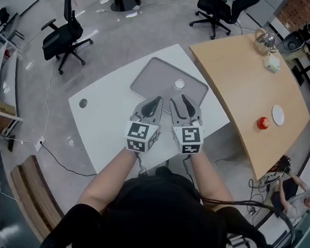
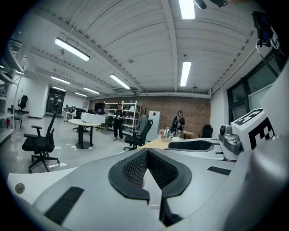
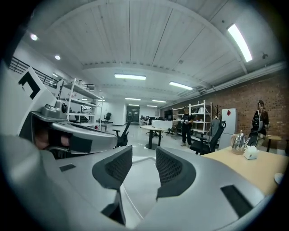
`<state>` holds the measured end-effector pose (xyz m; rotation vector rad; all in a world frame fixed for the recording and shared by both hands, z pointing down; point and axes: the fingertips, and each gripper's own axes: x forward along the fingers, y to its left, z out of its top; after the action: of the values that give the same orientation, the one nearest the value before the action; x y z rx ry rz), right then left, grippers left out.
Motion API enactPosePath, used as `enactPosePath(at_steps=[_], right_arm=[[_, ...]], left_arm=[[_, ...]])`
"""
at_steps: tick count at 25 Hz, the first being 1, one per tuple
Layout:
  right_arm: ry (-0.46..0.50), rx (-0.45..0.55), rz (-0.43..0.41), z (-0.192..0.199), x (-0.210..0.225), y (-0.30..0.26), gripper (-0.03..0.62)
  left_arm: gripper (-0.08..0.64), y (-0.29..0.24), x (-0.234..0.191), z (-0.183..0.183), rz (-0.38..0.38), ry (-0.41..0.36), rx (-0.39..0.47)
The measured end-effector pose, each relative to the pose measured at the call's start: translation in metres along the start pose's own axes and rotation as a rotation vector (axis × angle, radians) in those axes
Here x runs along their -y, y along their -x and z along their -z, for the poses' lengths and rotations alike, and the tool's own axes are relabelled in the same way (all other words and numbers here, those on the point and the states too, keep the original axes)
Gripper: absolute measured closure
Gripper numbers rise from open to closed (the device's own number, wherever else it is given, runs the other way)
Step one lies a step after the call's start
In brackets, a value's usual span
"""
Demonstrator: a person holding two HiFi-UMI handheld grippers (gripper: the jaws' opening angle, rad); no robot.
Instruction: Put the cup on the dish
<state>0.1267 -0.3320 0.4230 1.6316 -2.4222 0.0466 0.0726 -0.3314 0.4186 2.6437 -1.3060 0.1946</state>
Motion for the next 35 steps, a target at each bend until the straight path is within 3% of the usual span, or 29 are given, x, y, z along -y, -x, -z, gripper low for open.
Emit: enactPosePath(at_steps=[5,16,26,35], right_arm=[[0.011,0.038,0.056,-0.016,-0.015,0.03,0.512],[0.012,0.082,0.105,-0.047,-0.046,0.085,0.572],[-0.006,0.02,0.092,-0.044,-0.062,0.114,0.58],[0.021,0.038,0.088,-0.046,-0.083,0.134,0.58]], left_arm=[[0.563,0.027,0.017,-0.012,0.039,-0.016,0.032],[0.563,0.079,0.049,-0.029,0.118,-0.05,0.088],[0.563,0.114,0.074,-0.03,0.162,-0.016,0.101],[0.563,0.13,0.085,-0.031,0.17,-0.029,0.12]])
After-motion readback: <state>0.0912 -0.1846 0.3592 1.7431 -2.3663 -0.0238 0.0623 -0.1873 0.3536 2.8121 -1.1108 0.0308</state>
